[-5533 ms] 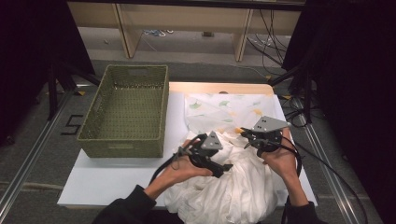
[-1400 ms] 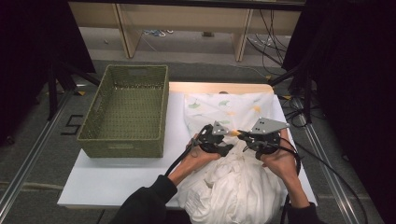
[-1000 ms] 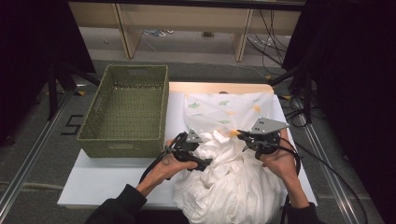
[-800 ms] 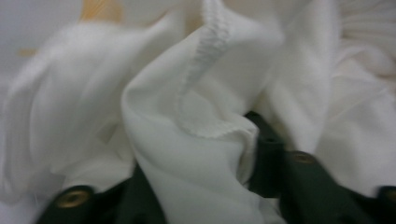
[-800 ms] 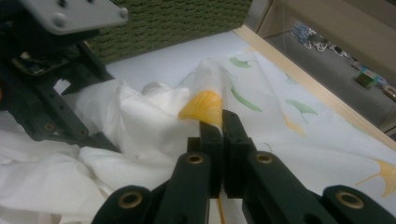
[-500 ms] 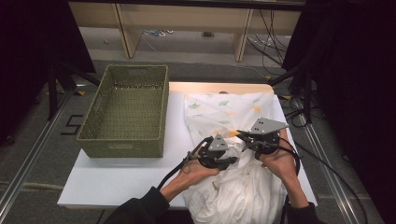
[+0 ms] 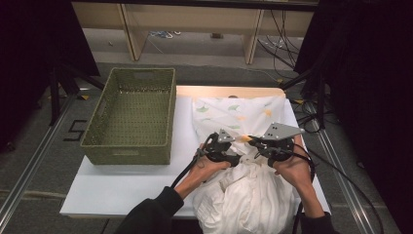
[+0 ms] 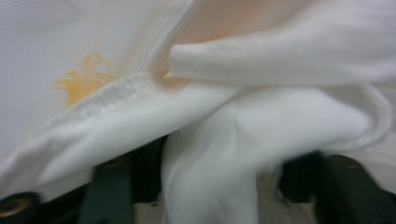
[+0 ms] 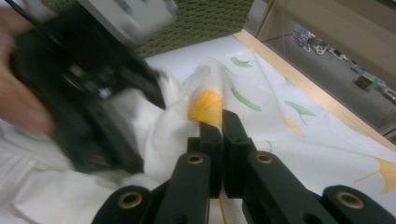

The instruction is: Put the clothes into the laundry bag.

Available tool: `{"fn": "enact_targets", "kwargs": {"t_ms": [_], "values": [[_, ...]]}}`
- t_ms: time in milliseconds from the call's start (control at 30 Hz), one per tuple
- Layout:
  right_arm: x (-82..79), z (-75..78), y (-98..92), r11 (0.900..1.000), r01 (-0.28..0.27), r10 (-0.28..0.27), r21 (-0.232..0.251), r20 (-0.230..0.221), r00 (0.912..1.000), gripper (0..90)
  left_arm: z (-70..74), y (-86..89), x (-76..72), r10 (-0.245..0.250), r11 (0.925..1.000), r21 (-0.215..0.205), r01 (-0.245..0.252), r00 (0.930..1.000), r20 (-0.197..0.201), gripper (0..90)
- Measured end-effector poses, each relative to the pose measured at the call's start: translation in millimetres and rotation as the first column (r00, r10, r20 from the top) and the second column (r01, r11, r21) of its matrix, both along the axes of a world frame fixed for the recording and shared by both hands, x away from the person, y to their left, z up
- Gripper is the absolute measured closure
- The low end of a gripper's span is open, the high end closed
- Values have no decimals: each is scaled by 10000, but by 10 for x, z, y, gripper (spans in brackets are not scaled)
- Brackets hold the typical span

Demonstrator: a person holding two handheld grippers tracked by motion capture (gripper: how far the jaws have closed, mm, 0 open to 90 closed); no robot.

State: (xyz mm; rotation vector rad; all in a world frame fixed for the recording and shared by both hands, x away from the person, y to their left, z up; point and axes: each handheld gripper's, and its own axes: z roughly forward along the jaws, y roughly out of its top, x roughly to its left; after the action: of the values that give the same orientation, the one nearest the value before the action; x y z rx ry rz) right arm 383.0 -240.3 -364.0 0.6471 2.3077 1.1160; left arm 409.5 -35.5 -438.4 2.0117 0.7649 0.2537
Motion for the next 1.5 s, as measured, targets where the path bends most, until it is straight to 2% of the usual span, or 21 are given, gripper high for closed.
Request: {"fn": "enact_targets", "kwargs": {"t_ms": [133,267,300,333,400,467,500,567,633,733,833,933,967,1033,1067,1100,1167,1267,1400,1433,1500], "values": [[-13,19,-2,9999,69,-69,80,-85,9999,900,173,356,-156,-222,9997,98,217,9983,545,244],[-4,17,-2,10000,41,-41,21,-50,10000,900,238,603,-89,190,9998,13,-192,9958,893,179],[1,12,8,10000,28,-28,46,-66,10000,900,239,634,-39,152,9998,76,-159,9962,855,179],[-8,7,19,9999,133,-132,31,-47,9999,900,224,621,-8,399,9991,-174,-388,9968,686,180],[-4,0,27,10000,-52,52,-32,-70,10000,900,176,583,68,259,9995,-204,-245,9974,669,169],[4,4,26,10000,-48,48,-22,-22,10000,900,90,512,121,-77,9999,-95,79,9998,159,169],[7,4,26,10000,-50,50,-20,-22,10000,900,32,456,129,-411,9992,-10,411,9986,-344,193],[5,-8,23,10000,-31,31,-37,-44,10000,900,-5,380,97,-691,9975,112,695,9969,-366,398],[12,-13,20,10000,-20,19,-35,-83,10000,900,-3,297,49,-985,9951,-149,978,9937,-539,616],[7,-17,26,10000,-8,8,-52,-86,10000,900,43,116,-66,-1484,9878,-543,1462,9881,-403,803],[0,1,34,10000,7,-7,-42,-25,10000,900,68,-115,-123,-1777,9801,-960,1738,9835,-330,849],[-18,27,39,9999,-88,88,-62,64,9999,900,54,-304,-89,-1516,9845,-913,1498,9883,-132,853],[-23,32,40,10000,-83,83,-40,80,9999,900,48,-332,-65,-1367,9863,-951,1346,9905,-159,852],[-26,50,26,10000,-83,83,-32,130,9999,900,32,-366,27,-580,9950,-807,580,9983,19,852],[-24,50,21,10000,-99,99,11,160,9998,900,29,-343,93,-324,9987,-381,334,9991,275,851],[-28,52,12,9999,-122,122,22,115,9999,900,17,-321,156,40,9997,-244,-31,9994,356,851],[-32,51,-2,10000,-27,27,22,57,10000,900,-20,-244,255,357,9993,-112,-356,9993,58,826],[-16,26,0,10000,-27,27,-11,2,10000,900,-13,-196,221,117,9994,-311,-131,9990,-436,643],[-9,12,-3,10000,-53,53,-38,-59,10000,900,119,-11,-4,-621,9980,-144,620,9981,-58,328],[-7,13,-5,10000,-33,33,10,-18,10000,900,157,84,-77,-531,9985,-127,532,9985,107,290],[-13,20,-5,10000,60,-60,35,-37,10000,900,197,241,-159,-586,9981,164,587,9983,-50,244]]}}
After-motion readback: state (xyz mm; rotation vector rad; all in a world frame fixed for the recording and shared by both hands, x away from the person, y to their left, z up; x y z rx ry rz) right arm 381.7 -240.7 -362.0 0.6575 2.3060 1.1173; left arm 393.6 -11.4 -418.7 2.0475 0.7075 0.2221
